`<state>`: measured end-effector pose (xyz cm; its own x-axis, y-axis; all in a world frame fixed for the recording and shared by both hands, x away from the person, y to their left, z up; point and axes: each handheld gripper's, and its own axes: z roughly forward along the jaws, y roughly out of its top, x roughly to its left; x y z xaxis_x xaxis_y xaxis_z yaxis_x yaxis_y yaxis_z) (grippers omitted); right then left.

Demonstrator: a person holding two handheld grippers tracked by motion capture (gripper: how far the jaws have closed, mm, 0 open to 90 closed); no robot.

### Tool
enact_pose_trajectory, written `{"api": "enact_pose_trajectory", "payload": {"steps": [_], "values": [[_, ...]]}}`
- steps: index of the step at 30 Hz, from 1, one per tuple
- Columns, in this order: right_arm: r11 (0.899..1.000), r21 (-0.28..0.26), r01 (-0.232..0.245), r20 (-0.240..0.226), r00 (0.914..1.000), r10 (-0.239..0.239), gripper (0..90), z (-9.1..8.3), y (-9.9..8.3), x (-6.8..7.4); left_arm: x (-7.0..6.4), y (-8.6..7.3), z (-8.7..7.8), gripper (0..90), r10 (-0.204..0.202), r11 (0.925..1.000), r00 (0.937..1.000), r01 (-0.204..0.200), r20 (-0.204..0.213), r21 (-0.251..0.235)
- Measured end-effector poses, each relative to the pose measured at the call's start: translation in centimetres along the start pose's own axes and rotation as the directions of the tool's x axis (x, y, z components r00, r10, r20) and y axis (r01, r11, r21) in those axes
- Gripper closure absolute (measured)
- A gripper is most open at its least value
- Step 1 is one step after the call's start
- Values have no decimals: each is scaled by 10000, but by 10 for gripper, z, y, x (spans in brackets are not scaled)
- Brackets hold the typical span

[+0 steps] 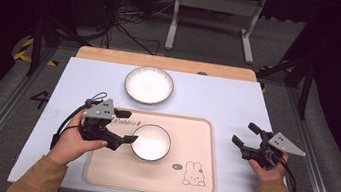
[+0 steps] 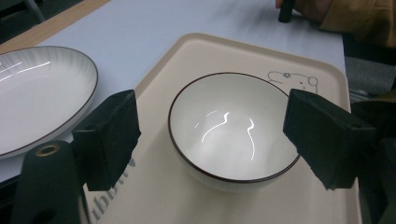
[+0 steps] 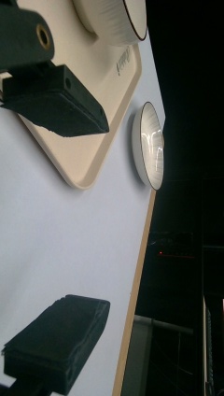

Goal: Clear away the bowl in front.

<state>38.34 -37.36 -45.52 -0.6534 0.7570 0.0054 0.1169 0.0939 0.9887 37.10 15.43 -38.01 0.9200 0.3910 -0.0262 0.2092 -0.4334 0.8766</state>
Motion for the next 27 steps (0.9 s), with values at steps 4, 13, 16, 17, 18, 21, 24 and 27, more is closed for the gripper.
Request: {"api": "enact_pose_trajectory", "payload": {"steps": [4, 13, 16, 17, 18, 21, 24, 27], "values": [[10000, 9, -27, -7, 10000, 27, 134, 0, 0, -1, 8, -9, -12, 178, -238, 9981, 9985, 209, -489, -579], [10000, -10, -70, -17, 10000, 70, 132, 0, 0, -1, 23, -39, -29, 191, -1163, 9900, 9840, 1040, -1350, -948], [10000, -20, -29, 2, 10000, 29, 132, 0, 0, 0, 26, -49, -33, 186, -1307, 9849, 9820, 1130, -1361, -1309], [10000, -14, -19, -15, 10000, 19, 133, 0, 0, 0, 27, -52, -34, 185, -1327, 9836, 9814, 1133, -1384, -1401], [10000, -16, -26, -4, 10000, 26, 133, 0, 0, 0, 28, -56, -36, 184, -1351, 9816, 9802, 1124, -1447, -1546], [10000, -17, -34, 2, 10000, 34, 133, 0, 0, 0, 29, -64, -38, 184, -1661, 9730, 9779, 1416, -1268, -1823], [10000, -27, -13, -10, 10000, 13, 132, 0, 0, 0, 31, -73, -39, 180, -1870, 9686, 9739, 1609, -1285, -1894], [10000, -32, 11, -13, 10000, -11, 133, 0, 0, 0, 34, -82, -38, 177, -2153, 9641, 9665, 1876, -1396, -1881]]}}
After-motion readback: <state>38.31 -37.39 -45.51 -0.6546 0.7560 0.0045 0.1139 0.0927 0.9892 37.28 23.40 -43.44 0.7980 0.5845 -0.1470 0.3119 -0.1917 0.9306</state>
